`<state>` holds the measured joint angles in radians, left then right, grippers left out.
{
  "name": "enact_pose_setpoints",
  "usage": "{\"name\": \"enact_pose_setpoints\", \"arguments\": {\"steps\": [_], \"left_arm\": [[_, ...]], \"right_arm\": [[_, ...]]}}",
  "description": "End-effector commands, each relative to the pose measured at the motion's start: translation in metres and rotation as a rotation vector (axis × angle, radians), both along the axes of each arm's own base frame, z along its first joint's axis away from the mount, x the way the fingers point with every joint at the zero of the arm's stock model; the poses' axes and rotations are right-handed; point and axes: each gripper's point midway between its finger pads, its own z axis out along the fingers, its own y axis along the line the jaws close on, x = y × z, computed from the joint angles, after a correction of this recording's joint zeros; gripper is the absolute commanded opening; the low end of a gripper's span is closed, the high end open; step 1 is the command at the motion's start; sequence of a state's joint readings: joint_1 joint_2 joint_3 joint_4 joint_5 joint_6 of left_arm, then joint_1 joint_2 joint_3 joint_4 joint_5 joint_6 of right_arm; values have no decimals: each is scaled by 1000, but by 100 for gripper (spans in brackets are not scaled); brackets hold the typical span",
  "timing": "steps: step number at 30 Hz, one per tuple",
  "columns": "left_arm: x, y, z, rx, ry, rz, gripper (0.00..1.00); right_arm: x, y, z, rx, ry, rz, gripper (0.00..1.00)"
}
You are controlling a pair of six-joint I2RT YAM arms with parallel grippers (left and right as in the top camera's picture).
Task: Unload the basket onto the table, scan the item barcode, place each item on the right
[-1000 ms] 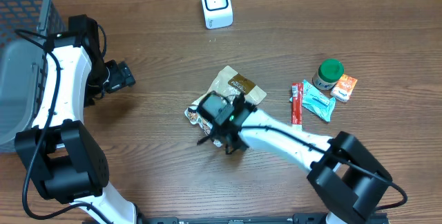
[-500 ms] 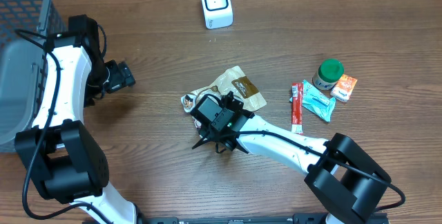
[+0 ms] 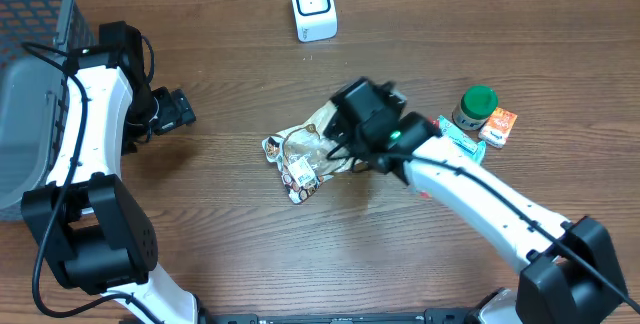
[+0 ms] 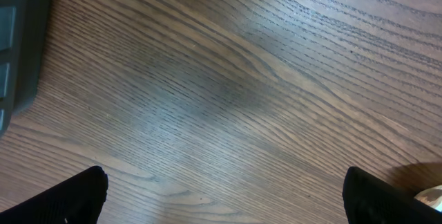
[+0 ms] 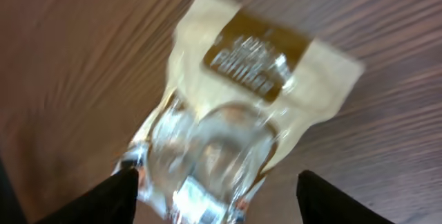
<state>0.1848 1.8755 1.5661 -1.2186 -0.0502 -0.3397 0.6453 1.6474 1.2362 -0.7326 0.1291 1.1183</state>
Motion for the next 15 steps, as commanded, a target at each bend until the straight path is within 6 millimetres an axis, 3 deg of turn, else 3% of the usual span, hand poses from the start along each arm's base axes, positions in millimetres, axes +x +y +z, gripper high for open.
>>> {"name": "enact_pose_setpoints", "arguments": {"steps": [1,3,9,11,12,15], "left_arm": [[4,1,10,15,-30,-6,100],[4,1,10,15,-30,-7,100],[4,1,10,15,-30,-7,100],[4,1,10,15,-30,-7,100],[4,1,10,15,-30,-7,100],[4,1,10,15,-30,-7,100]], "right_arm": [[-1,-15,-12,29,62,-93,86],[-5,-14,-16,51,92,-84,100],[-24,8,-10,185,195,-10,100],[-27,3,-1,200,211,-16,100],[-28,-8,14,200,209,-41,100],[-29,-20,36,221,181,-64,100]]}}
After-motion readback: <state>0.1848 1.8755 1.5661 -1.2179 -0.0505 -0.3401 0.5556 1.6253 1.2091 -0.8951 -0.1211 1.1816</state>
